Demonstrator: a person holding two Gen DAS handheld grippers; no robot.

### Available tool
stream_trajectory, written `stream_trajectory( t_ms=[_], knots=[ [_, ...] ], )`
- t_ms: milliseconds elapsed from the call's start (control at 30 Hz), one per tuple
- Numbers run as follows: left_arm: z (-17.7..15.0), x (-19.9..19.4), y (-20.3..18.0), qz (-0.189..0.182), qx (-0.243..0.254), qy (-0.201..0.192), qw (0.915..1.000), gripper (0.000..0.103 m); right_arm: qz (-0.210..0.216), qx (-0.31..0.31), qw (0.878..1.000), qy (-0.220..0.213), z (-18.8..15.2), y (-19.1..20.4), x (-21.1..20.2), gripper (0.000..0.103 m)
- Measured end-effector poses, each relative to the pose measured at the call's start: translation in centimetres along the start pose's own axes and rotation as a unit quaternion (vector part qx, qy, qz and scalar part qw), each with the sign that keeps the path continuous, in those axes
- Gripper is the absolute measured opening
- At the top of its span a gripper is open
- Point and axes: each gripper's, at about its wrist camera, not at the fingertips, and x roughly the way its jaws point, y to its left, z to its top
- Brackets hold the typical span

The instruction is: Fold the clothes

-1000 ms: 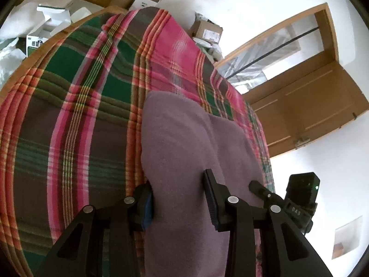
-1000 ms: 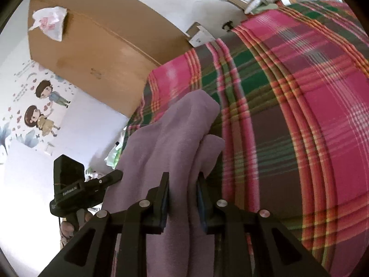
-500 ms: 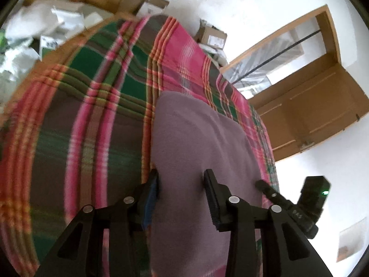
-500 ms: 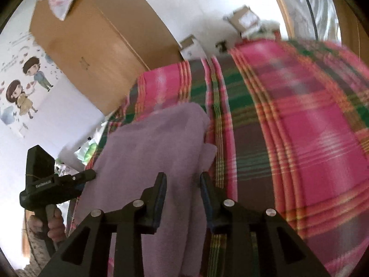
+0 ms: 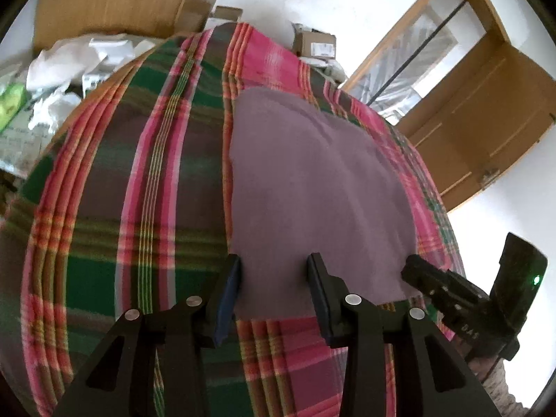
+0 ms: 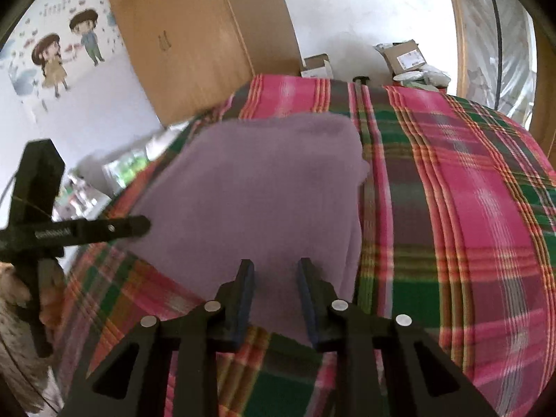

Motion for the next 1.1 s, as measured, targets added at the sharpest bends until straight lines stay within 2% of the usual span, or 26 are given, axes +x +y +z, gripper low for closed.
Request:
stream_trajectory(
  t_ms=[100, 300, 367, 500, 700, 767, 1000, 1100],
  knots=[
    [-0.5, 0.0, -0.1, 0.008, 0.003, -0.001, 1.0000, 0.042, -0.004, 0.010, 1.000, 0.003, -0.4, -0.5, -0.5, 0.019],
    [-1.5, -0.7, -0.8, 0.032, -0.001, -0.010, 0.9994, 0.042, -0.016, 0.021, 1.000, 0.008, -1.1, 0.3, -1.7, 0.020],
    [-2.1, -0.8, -1.4, 0.051, 0.010, -0.015, 0.9985, 0.042, -0.025, 0.019, 0.999, 0.011, -1.4, 1.1, -2.0, 0.022],
    [-3.5, -0.9, -2.7, 0.081, 0.033, -0.017, 0.9960, 0.042, -0.050, 0.013, 0.999, 0.017, -2.2, 2.3, -2.2, 0.041],
    [-5.8, -0.1, -4.3, 0.138, 0.062, -0.034, 0.9878, 0.042, -0.117, 0.006, 0.992, 0.038, -3.3, 3.4, -1.8, 0.056],
    [-6.4, -0.2, -4.7, 0.148, 0.069, -0.041, 0.9857, 0.042, -0.129, 0.010, 0.991, 0.041, -3.5, 3.4, -1.7, 0.060],
    [-7.1, 0.2, -5.8, 0.187, 0.092, -0.057, 0.9765, 0.042, -0.167, 0.024, 0.984, 0.050, -3.9, 3.1, -1.4, 0.063],
    [-7.3, 0.5, -6.1, 0.202, 0.103, -0.063, 0.9719, 0.042, -0.185, 0.026, 0.982, 0.040, -4.1, 3.2, -1.4, 0.072]
  ],
)
